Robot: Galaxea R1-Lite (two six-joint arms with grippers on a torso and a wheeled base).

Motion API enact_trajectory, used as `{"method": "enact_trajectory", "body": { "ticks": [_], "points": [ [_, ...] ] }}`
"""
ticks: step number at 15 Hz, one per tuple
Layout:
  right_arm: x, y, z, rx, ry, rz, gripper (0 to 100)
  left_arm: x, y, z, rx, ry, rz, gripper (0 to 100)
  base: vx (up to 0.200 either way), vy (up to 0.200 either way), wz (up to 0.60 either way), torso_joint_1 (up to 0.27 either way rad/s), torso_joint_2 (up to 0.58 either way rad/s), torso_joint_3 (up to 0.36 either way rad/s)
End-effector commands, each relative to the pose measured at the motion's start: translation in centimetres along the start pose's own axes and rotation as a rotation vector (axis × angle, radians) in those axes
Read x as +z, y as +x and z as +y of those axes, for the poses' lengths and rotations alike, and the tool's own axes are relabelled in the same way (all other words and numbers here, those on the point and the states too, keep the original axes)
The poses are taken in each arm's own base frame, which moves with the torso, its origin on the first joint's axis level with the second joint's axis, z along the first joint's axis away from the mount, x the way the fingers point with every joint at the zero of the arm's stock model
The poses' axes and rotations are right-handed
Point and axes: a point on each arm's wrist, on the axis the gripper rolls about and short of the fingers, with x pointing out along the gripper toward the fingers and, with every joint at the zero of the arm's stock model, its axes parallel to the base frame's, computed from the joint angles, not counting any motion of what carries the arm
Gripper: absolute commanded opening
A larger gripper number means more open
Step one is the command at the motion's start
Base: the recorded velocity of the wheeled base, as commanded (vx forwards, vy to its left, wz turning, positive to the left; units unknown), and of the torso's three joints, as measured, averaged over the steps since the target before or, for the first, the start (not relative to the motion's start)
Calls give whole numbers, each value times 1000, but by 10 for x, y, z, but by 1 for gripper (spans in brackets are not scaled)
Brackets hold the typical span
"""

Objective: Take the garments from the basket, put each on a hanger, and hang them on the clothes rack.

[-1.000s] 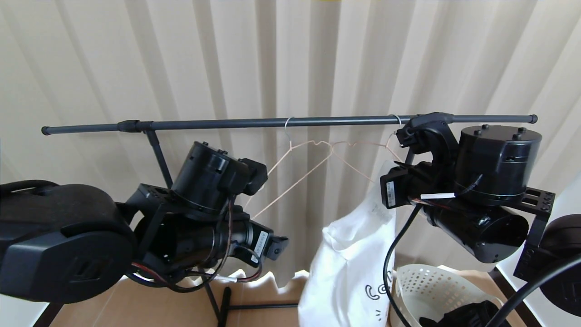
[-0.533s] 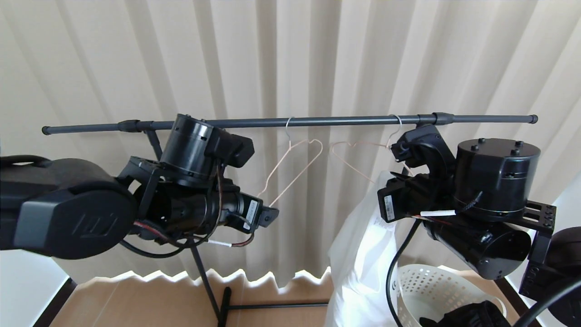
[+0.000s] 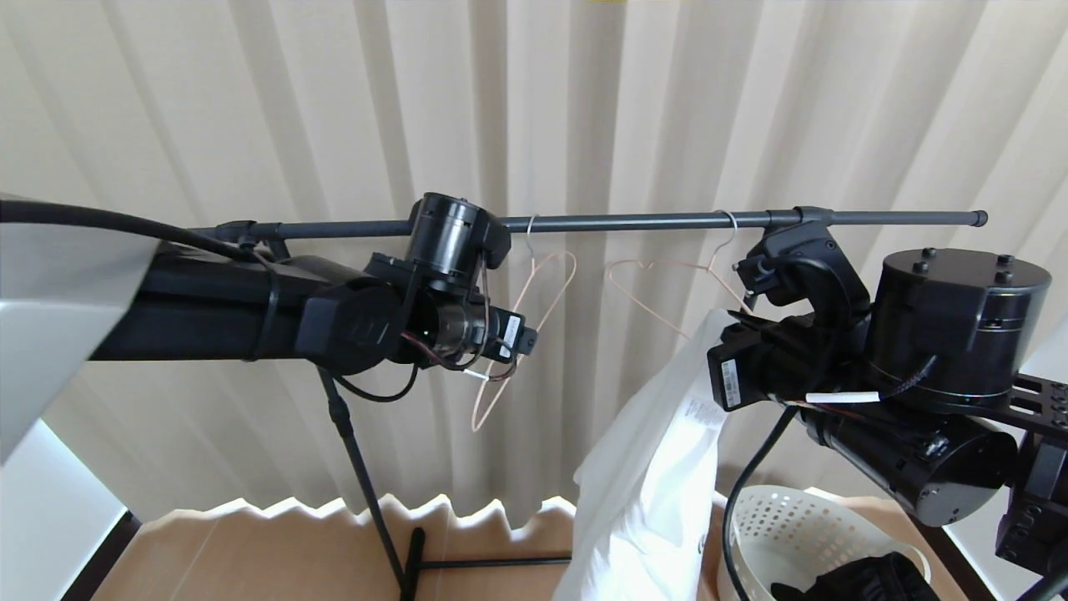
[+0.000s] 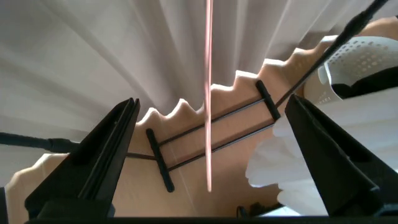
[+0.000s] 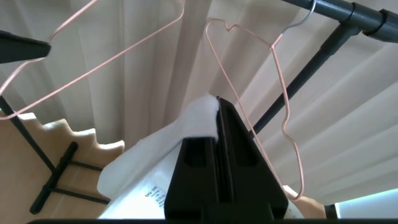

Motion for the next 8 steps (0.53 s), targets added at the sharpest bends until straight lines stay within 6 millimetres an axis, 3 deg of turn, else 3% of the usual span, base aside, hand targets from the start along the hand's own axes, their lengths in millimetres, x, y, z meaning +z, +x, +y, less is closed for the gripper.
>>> {"method": "enact_trajectory", "body": {
  "ticks": [1, 8],
  "points": [
    [3, -5, -2, 3, 3, -15, 0, -11, 40, -12, 22, 16, 43, 100, 0, 0, 0, 0, 0, 0],
    [2, -7, -1, 7, -1, -13, 0, -9, 92, -21, 108, 2, 20, 100, 0, 0, 0, 0, 0, 0]
  ]
}}
